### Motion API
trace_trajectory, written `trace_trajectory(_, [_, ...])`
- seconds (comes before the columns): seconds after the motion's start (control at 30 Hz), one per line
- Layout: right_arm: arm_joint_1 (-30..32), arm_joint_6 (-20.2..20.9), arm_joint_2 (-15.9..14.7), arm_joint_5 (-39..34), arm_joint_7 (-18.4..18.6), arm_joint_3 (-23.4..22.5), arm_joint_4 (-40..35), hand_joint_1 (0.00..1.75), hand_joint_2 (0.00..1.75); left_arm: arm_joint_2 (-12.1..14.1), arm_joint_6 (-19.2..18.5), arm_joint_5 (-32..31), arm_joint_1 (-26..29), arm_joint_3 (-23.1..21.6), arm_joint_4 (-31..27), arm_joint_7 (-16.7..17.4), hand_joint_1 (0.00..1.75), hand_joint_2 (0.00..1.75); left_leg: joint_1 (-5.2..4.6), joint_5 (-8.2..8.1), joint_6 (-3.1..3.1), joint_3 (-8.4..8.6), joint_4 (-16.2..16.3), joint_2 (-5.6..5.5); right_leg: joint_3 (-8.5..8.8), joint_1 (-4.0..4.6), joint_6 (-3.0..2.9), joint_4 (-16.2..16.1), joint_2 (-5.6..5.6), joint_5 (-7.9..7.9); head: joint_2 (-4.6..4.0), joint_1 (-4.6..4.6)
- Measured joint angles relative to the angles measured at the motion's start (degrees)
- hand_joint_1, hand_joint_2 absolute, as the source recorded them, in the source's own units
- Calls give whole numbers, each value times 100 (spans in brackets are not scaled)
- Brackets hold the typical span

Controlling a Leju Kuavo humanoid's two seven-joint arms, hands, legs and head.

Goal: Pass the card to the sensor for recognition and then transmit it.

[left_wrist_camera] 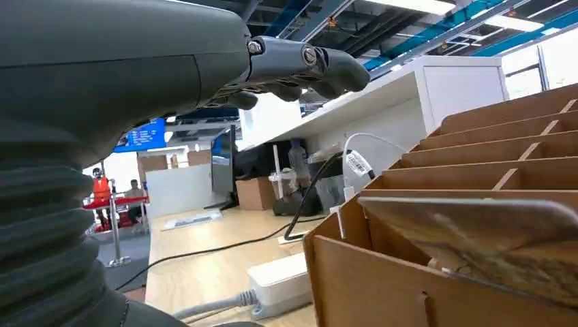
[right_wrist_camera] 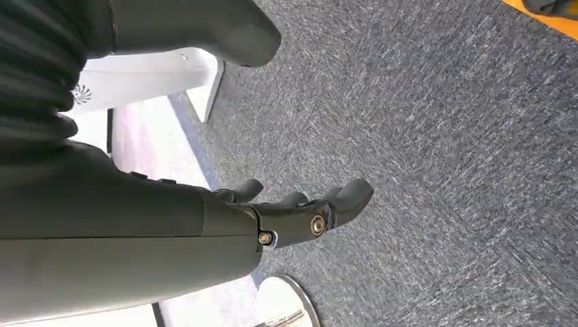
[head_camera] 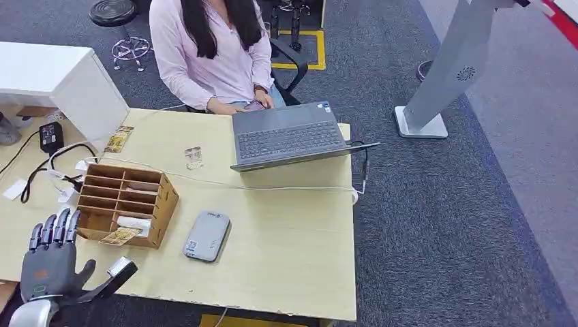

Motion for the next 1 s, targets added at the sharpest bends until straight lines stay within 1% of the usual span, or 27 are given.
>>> trace_trajectory(0.47, [1, 61, 0, 7, -55, 13, 0, 0, 175, -77, -122, -103, -212, -77, 116, 55, 0, 175, 0, 0, 0, 0, 0, 1, -2, 0, 0, 0, 1, 0, 0, -2])
trace_trajectory(0.73, [-1, 68, 0, 9, -85, 46, 0, 0, 175, -153, -177, -286, -279, -332, 194, 87, 0, 175, 0, 0, 0, -1, 0, 3, -3, 0, -2, 0, 4, 1, 0, 0])
trace_trajectory(0.93, [-2, 68, 0, 11, -96, 48, 0, 0, 175, -188, -195, -324, -298, -365, 227, 87, 0, 175, 0, 0, 0, -1, 0, 3, -5, 0, -2, 0, 4, 1, 0, -2])
trace_trajectory(1.0, [-3, 68, 0, 11, -103, 48, 0, 0, 175, -210, -227, -413, -314, -446, 247, 101, 0, 175, 0, 0, 0, -1, 0, 2, -4, 0, -2, -1, 3, 1, 0, -2])
